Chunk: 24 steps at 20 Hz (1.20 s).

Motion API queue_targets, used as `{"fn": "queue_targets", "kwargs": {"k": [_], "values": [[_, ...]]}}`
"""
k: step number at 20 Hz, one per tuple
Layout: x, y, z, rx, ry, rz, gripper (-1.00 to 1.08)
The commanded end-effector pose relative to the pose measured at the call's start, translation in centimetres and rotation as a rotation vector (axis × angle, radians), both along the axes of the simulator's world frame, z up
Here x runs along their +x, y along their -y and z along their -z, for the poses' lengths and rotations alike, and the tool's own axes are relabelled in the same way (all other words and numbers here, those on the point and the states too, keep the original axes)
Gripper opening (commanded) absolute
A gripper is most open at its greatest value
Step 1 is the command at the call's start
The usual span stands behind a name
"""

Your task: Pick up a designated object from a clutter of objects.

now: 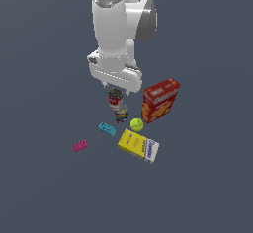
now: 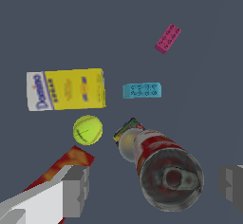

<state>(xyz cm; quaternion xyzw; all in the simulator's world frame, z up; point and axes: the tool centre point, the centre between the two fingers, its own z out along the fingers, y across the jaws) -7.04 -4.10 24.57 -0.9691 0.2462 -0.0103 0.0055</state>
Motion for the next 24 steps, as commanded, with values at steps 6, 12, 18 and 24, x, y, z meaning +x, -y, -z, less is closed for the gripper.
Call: {"fn": "queue_targets", "kwargs": {"k": [6, 12, 18, 24], "values": [[-3.1, 0.9, 2.5, -0.002, -0.016, 0.146, 1.00], [-4.3, 1.2, 3.4, -0.003, -0.022, 0.199, 1.00], [-4.4, 1.2, 3.6, -0.003, -0.023, 0.201, 1.00], [-4.5, 1.2, 4.9, -0.003, -0.023, 0.203, 1.00]]}}
